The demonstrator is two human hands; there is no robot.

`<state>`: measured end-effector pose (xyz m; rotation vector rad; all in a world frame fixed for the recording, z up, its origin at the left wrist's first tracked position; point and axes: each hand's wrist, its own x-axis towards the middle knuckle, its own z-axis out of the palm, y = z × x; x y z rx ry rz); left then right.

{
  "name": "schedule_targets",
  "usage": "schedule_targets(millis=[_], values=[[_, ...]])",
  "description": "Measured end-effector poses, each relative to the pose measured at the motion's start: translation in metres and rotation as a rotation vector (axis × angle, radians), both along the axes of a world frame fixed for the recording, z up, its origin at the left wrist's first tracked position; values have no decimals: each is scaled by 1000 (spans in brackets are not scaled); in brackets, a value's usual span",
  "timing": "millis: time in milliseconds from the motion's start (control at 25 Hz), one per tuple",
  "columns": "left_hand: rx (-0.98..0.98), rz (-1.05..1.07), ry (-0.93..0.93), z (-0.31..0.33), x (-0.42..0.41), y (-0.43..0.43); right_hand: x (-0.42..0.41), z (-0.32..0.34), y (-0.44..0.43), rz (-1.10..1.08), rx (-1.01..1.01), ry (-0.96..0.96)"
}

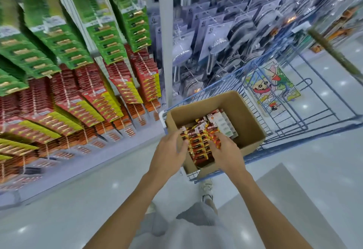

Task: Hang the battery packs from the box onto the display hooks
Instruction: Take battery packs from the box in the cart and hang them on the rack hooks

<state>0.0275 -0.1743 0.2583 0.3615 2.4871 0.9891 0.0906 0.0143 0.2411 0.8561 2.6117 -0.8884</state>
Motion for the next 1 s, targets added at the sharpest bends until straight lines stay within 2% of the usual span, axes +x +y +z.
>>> schedule_targets(millis=[200, 360, 520, 720, 840, 1000], values=[[-86, 88, -118, -42, 4, 92, -18, -47, 81, 94, -69, -170], [-130, 289, -261, -89, -3, 144, -40, -89, 116, 179, -175, -282], [-178, 563, -395, -139, -25, 166, -64, -136, 124, 161, -292, -317], [-298, 683, -501, -214, -51, 160, -94, -191, 117, 120, -457, -418], [-352, 750, -555, -257, -63, 156, -109, -228, 100, 107, -434, -439], [-426, 803, -581, -301, -65, 160, -117, -256, 73, 120, -242, -512]])
